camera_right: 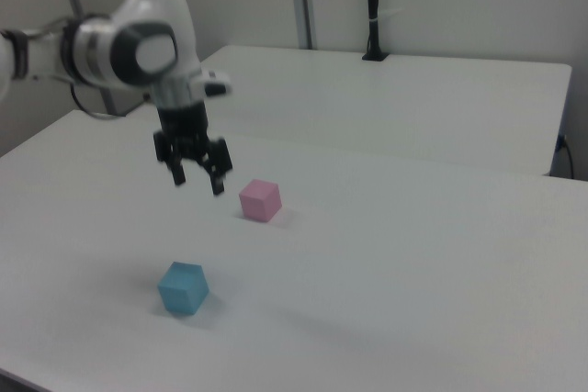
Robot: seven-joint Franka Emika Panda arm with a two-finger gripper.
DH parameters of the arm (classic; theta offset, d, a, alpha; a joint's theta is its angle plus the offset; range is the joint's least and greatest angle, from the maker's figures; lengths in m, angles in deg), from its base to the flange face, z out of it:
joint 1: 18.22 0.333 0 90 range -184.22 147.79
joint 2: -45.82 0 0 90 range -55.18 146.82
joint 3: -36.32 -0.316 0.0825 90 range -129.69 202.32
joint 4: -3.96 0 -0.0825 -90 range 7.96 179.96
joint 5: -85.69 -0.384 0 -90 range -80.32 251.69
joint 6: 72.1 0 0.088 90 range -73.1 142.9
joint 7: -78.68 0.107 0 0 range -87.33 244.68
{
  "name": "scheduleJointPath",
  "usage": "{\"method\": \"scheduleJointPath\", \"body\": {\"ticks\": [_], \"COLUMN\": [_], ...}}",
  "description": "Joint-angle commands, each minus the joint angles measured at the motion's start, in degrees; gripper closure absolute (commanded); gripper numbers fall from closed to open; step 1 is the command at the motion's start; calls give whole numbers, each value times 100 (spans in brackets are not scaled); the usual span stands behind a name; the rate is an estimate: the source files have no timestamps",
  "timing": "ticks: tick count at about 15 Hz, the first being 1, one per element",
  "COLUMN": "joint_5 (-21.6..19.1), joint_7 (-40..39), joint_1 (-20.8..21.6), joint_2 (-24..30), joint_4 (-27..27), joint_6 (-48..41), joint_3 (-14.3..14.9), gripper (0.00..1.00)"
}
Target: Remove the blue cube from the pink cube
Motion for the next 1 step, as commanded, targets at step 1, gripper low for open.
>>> {"method": "scheduleJointPath", "body": {"ticks": [1], "joint_5": [308], "joint_7": [575], "joint_1": [24], "joint_2": [233], "joint_4": [-573], "joint_6": [-693], "joint_3": [2], "gripper": [0]}}
